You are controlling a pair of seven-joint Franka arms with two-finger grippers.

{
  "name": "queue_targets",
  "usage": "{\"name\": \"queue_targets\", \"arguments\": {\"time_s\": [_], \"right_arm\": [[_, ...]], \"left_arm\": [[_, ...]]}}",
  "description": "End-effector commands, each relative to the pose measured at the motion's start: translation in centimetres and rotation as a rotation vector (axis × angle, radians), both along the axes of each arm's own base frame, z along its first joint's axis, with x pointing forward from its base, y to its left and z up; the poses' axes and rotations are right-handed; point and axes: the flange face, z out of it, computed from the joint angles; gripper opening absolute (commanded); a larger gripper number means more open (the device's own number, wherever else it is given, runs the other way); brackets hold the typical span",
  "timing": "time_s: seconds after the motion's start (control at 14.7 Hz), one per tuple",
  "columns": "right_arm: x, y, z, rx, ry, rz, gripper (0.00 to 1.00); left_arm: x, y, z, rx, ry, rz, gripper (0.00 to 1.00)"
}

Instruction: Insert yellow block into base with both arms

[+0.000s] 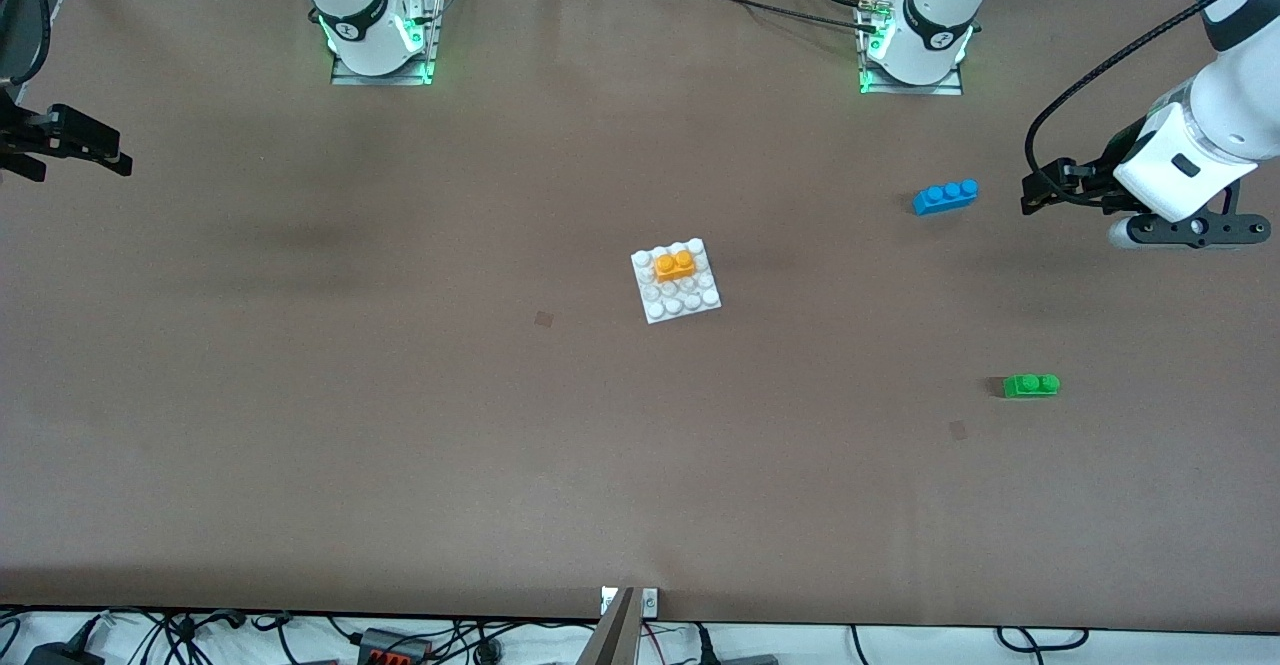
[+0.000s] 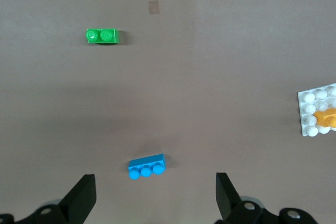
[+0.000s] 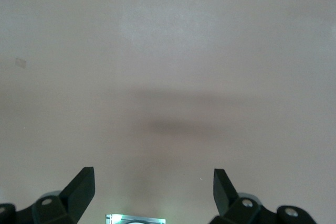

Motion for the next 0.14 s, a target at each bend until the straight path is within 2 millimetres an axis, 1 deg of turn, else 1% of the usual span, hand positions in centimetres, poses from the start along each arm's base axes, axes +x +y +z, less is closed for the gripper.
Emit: {"name": "queue_targets", "arguments": {"time_s": [0.0, 0.07], "right_arm": [[-0.59, -0.04, 0.24, 0.010, 0.002, -0.002, 1.00], [-0.59, -0.04, 0.24, 0.010, 0.002, -0.002, 1.00]], "left_arm": [[0.20, 0.29, 0.43, -0.025, 0.010, -0.025, 1.00], [0.20, 0.27, 0.43, -0.027, 0.010, -0.025, 1.00]]}}
